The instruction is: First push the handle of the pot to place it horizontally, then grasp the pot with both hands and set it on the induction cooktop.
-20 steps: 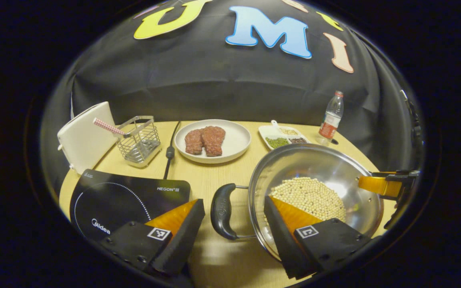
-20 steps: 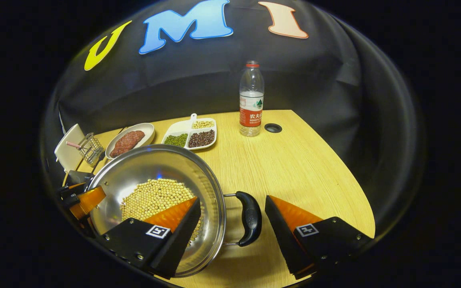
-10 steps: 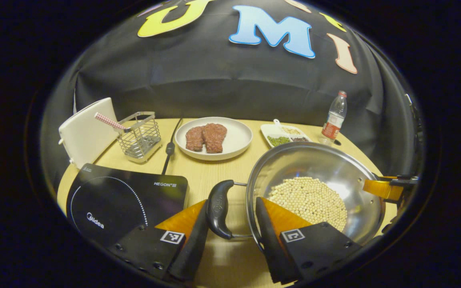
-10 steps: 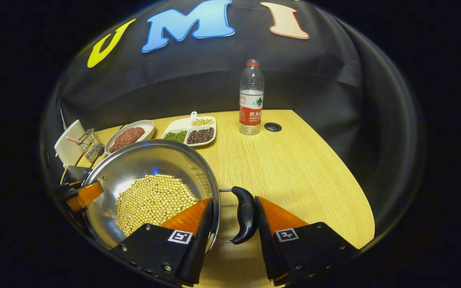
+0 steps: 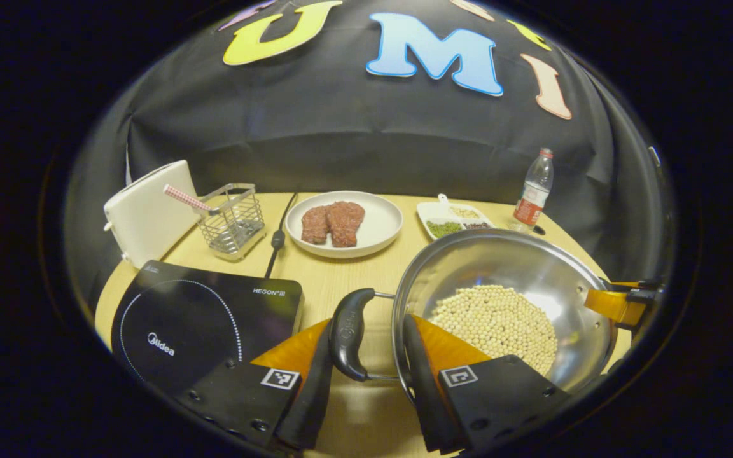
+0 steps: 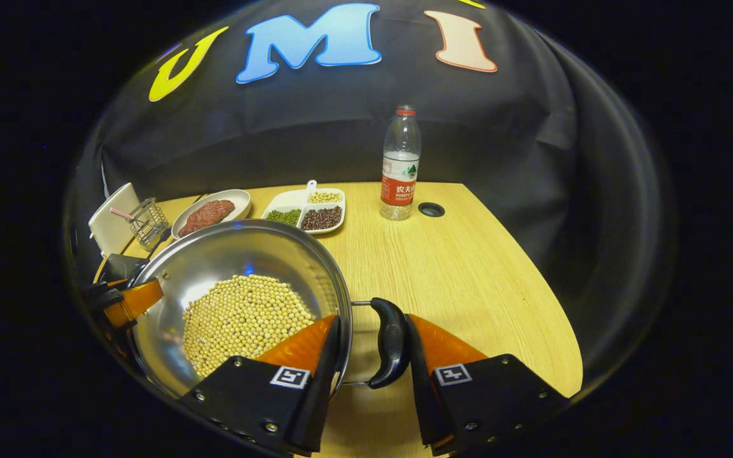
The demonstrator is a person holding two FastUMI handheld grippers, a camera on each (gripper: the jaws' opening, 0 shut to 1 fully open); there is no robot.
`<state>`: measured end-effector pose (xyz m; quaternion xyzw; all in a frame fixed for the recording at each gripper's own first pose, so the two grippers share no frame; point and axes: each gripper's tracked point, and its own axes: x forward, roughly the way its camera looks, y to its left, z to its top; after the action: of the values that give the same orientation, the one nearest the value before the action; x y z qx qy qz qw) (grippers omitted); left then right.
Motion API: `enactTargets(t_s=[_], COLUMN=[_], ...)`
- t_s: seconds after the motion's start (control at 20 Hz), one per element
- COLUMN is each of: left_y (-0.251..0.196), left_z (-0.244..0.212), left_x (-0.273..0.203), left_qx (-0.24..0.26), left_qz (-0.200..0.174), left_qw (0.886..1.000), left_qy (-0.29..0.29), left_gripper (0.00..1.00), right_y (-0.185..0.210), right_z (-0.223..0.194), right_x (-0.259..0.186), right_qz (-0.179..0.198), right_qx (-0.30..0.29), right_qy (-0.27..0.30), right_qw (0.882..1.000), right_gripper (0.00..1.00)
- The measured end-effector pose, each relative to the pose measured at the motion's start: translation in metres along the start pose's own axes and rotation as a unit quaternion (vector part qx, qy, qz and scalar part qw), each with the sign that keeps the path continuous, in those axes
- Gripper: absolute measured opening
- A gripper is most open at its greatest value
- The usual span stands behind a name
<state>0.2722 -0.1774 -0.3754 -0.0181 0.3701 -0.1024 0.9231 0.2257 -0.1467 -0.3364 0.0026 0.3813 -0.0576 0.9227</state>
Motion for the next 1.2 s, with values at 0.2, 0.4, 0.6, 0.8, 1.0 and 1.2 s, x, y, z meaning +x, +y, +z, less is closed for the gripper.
enactTargets(t_s=[0.2,0.4,0.6,0.8,1.0,1.2], left_y=[-0.004,0.003,0.009,0.017,0.029,0.038], left_z=[0.01,0.014,0.015,0.016,0.019,0.017], left_x=[-0.021,-0.039,-0.045,-0.048,-0.05,-0.048], left_qx=[0.0,-0.003,-0.009,-0.013,-0.009,-0.017], left_qz=[0.011,0.029,0.038,0.039,0.039,0.037], left_qw=[1.0,0.999,0.999,0.999,0.999,0.998], left_qy=[-0.015,-0.025,-0.03,-0.033,-0.037,-0.04], left_gripper=[0.66,0.63,0.66,0.7,0.63,0.66], right_y=[-0.003,0.002,0.016,0.045,0.079,0.112], right_z=[0.007,0.011,0.01,0.01,0.011,0.015], right_x=[-0.02,-0.043,-0.063,-0.08,-0.088,-0.095], right_qz=[0.007,0.018,0.021,0.02,0.02,0.019], right_qx=[0.003,-0.003,-0.009,-0.008,-0.002,-0.007], right_qy=[-0.007,-0.015,-0.021,-0.027,-0.03,-0.038], right_qw=[1.0,1.0,1.0,0.999,0.999,0.999], right_gripper=[0.57,0.57,0.57,0.57,0.57,0.57])
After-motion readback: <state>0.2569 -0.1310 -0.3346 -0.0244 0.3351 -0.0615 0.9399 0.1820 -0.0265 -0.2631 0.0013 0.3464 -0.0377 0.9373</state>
